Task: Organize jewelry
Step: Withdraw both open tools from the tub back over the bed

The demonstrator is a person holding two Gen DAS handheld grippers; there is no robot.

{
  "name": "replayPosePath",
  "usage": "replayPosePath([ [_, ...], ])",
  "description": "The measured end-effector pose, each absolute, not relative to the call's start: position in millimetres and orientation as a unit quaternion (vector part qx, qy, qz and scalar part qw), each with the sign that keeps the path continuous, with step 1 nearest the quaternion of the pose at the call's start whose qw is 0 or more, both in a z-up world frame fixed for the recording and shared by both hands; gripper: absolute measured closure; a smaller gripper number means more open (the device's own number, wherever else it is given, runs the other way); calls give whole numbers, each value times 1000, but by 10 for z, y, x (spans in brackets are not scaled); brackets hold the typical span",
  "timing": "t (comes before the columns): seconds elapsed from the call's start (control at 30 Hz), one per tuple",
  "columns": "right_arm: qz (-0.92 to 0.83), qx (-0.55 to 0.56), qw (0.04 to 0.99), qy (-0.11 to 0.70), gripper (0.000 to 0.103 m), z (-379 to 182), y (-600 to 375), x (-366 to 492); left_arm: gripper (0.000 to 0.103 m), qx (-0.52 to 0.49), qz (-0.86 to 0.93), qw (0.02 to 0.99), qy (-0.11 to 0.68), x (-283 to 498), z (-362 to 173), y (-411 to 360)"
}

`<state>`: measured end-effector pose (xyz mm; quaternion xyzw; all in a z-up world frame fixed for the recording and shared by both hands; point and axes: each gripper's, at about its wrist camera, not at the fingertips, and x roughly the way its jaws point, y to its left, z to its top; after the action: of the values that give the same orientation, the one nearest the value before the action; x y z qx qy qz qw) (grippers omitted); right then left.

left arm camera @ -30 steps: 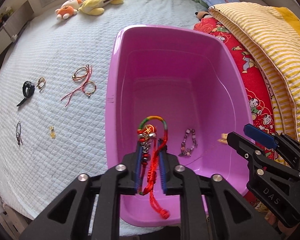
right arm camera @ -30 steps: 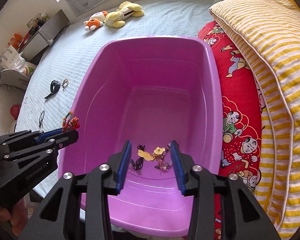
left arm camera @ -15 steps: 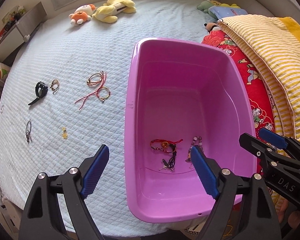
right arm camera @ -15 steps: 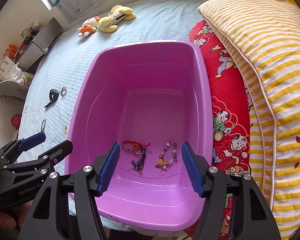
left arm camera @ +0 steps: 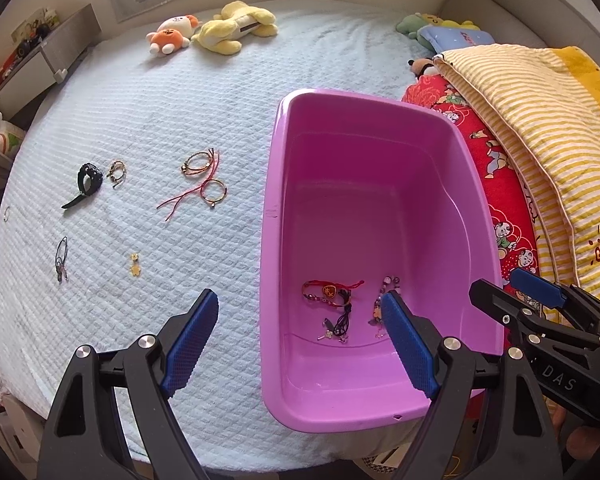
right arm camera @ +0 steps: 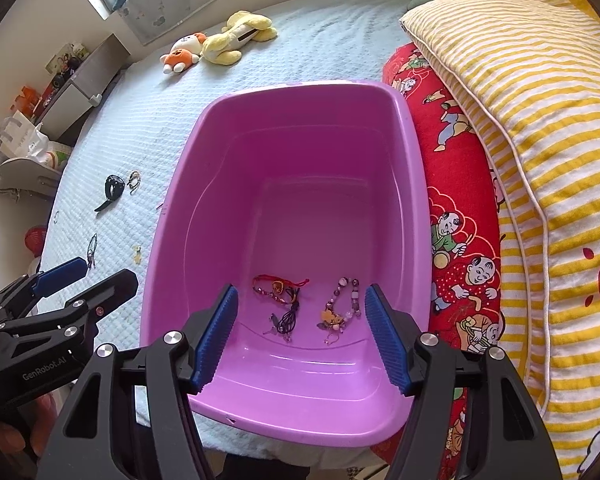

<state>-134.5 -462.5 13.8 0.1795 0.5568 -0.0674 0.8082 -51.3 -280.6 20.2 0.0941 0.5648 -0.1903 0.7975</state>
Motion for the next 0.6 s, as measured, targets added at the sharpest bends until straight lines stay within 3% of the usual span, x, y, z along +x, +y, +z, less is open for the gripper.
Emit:
replayPosePath([
  [0.6, -15, 169, 812, 559, 40, 325, -3991, -1481, 21, 59, -148, 814, 559, -668, 485, -2013],
])
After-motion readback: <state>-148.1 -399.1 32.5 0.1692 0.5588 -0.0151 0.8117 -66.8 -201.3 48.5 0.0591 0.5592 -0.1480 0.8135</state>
